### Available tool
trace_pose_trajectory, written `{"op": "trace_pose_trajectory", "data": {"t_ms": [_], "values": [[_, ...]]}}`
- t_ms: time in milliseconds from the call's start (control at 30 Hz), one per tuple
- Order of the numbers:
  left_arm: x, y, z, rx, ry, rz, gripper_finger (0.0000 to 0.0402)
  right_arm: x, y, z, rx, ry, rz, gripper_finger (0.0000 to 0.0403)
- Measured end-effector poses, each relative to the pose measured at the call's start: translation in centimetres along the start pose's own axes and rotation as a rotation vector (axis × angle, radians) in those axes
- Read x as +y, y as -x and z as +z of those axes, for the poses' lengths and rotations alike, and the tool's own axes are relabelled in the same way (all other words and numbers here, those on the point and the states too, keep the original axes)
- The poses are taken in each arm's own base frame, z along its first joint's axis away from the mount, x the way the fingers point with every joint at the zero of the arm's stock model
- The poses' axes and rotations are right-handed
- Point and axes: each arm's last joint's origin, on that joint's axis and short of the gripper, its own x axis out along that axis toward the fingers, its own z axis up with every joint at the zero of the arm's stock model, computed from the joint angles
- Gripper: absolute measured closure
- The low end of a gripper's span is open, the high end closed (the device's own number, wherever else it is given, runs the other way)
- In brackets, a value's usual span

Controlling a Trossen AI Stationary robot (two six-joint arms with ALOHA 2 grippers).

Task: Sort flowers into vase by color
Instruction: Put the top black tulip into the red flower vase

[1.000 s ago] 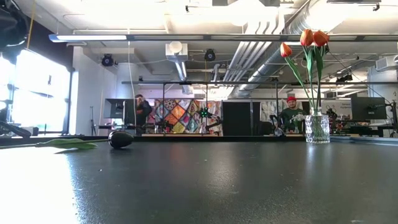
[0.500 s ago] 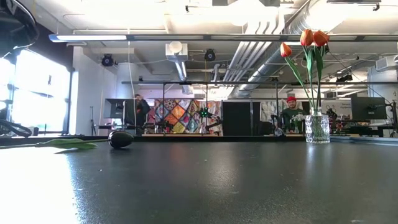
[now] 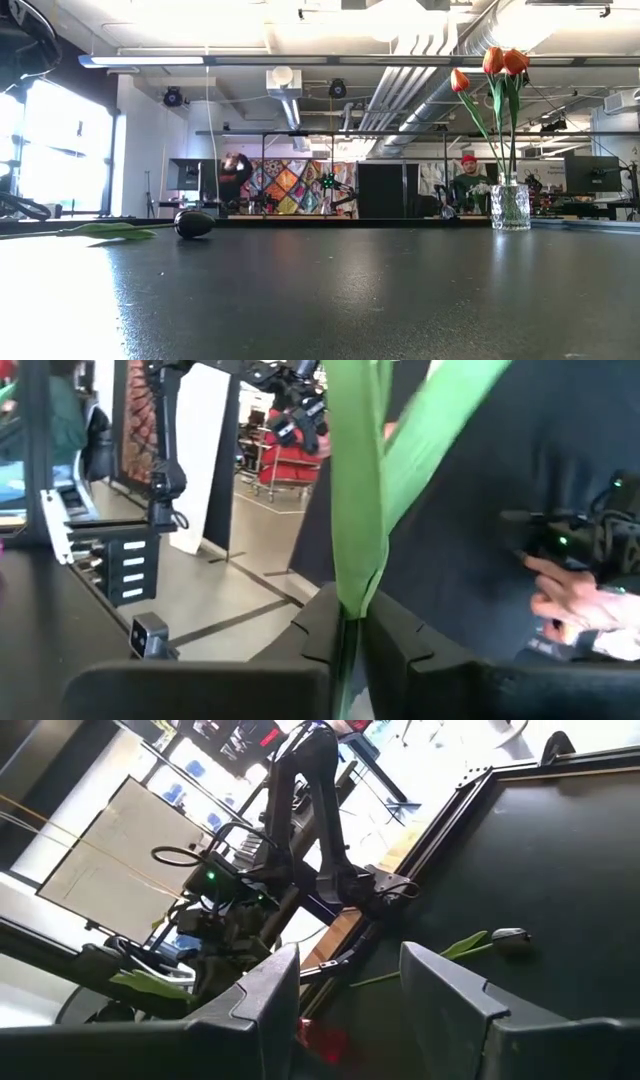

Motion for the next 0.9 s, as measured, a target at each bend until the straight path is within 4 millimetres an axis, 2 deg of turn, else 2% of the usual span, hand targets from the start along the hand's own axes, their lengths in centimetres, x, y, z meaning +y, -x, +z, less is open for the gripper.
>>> {"op": "trace_pose_trajectory", "data": {"t_ms": [133,533,733,900], "values": [[0.1,0.0,0.1,-0.019,0.015,0.038,0.0349,0.0,0.0,0.0,0.000,0.000,0.000,0.0240],[0.3,0.2,1.1,-0.125,0.019,0.130,0.0210,0.1,0.0,0.0,0.004,-0.005,0.014,0.0240],[0.8,0.7,2.4,-0.202,0.028,0.257,0.0198,0.1,0.0,0.1,-0.003,0.031,0.014,0.0240],[1.3,1.0,4.5,-0.270,-0.009,0.372,0.0199,0.1,-0.1,0.2,-0.008,0.053,0.013,0.0240]]}}
